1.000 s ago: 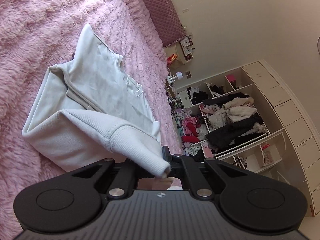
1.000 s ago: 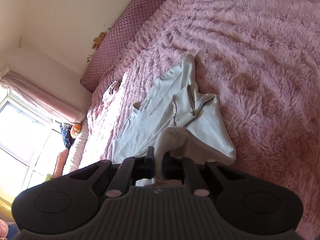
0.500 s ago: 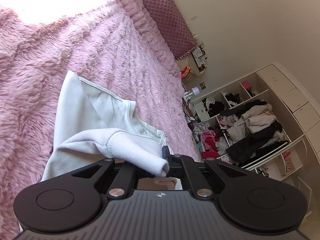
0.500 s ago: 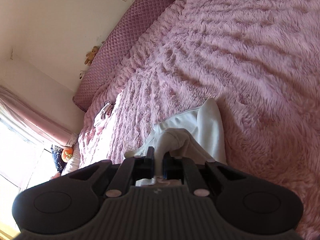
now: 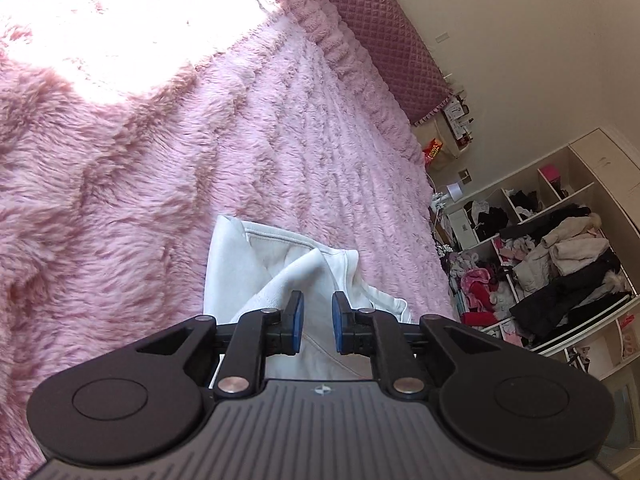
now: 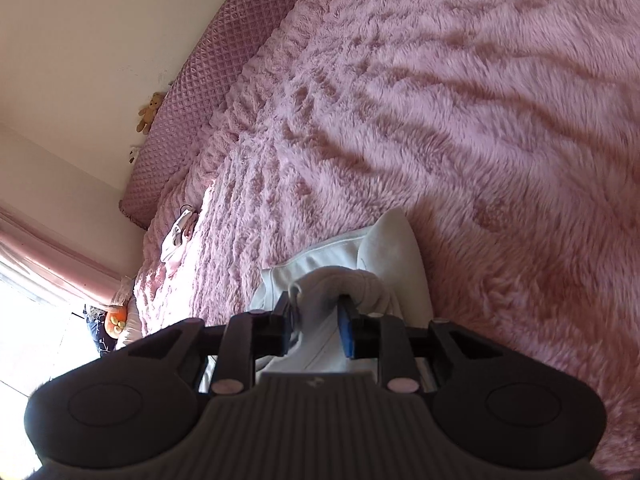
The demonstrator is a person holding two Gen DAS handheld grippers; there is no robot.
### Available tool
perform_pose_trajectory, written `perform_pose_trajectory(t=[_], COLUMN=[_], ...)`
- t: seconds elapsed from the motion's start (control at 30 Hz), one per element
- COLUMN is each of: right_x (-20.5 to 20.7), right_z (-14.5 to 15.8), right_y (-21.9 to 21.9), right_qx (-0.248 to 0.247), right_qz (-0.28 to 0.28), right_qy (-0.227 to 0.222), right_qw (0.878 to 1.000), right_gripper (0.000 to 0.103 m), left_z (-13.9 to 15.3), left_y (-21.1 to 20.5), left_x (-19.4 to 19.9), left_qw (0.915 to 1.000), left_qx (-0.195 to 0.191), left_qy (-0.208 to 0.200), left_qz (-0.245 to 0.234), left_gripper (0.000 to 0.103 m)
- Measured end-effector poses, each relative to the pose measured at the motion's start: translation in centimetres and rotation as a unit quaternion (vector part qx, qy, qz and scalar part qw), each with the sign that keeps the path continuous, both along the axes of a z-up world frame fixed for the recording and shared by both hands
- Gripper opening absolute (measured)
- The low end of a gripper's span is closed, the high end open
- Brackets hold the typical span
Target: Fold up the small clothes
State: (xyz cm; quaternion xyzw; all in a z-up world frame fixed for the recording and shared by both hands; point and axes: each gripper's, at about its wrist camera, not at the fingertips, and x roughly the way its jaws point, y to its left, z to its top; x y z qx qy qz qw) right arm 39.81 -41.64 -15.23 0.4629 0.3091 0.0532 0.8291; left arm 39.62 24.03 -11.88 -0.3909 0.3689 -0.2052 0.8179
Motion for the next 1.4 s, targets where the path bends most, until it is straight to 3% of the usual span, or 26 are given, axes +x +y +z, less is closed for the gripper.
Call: perform_pose_trajectory(t=[0.03,0.07,0.17,0.4,0.63,0.77,0.8,0.83,0.87,0.9,1.0,1.1,1.13,1.2,1.27,1.33,1.4], right_x=[-0.5,-1.2,-1.7,-3.7,-0.8,2.4,3.0,3.7,4.2,4.2,4.2,5.1,5.4,5.0,3.1,0.6,-3.1], right_z=[0.5,1.2,1.9,2.7,2.3,1.4,1.0,0.6,0.3,0.2,0.5,-0.5,-1.0,-1.0,0.4,1.7,2.8], right_y=[-0.2,-0.4,-0.7,1.0,2.2,3.8,4.1,4.2,4.3,4.5,4.8,5.2,5.3,5.0,4.3,3.7,2.9], right_qx=[-0.006,-0.015,-0.034,-0.197,-0.258,-0.293,-0.298,-0.298,-0.296,-0.294,-0.303,-0.308,-0.31,-0.302,-0.284,-0.27,-0.253], right_qz=[-0.009,-0.021,-0.016,0.04,0.059,0.077,0.077,0.081,0.087,0.085,0.063,0.059,0.061,0.056,0.04,0.05,0.068], right_qy=[-0.014,-0.03,-0.028,-0.011,-0.031,-0.023,-0.019,-0.015,-0.01,-0.012,-0.032,0.003,0.022,0.026,0.006,-0.02,-0.033], right_qw=[1.0,0.999,0.999,0.98,0.964,0.953,0.951,0.951,0.951,0.952,0.95,0.95,0.949,0.951,0.958,0.961,0.965], right_gripper=[0.048,0.052,0.051,0.051,0.051,0.053,0.052,0.025,0.004,0.004,0.003,0.005,0.011,0.014,0.041,0.043,0.045], left_z=[0.2,0.5,0.8,0.4,-0.1,-0.2,-0.1,0.0,0.1,0.5,1.4,0.4,0.2,0.4,1.2,2.0,2.6], left_y=[0.2,0.2,-0.1,-2.9,-4.1,-5.1,-5.6,-5.9,-6.1,-6.2,-5.4,-4.0,-3.6,-2.5,-1.4,0.0,1.2], left_x=[-0.5,-1.0,-1.9,-2.5,0.5,1.3,1.4,1.4,1.3,1.0,0.9,1.9,1.9,0.7,-0.9,-3.6,-6.6], left_qw=[1.0,0.9997,0.997,0.9809,0.9822,0.978,0.9762,0.973,0.9695,0.9656,0.9619,0.9657,0.9688,0.9766,0.9813,0.9887,0.9903], left_qx=[0.008,0.023,0.073,0.19,0.183,0.201,0.209,0.224,0.239,0.253,0.257,0.252,0.24,0.205,0.179,0.134,0.12], left_qy=[-0.004,-0.009,-0.018,-0.026,-0.028,-0.038,-0.041,-0.043,-0.047,-0.06,-0.088,-0.037,-0.027,-0.035,-0.05,-0.061,-0.068], left_qz=[-0.003,-0.006,-0.017,-0.034,-0.03,-0.039,-0.041,-0.036,-0.025,-0.009,0.028,0.052,0.056,0.057,0.049,0.027,0.017], left_gripper=[0.015,0.015,0.016,0.021,0.023,0.023,0.014,0.0,0.0,0.0,0.0,0.0,0.0,0.0,0.004,0.014,0.023])
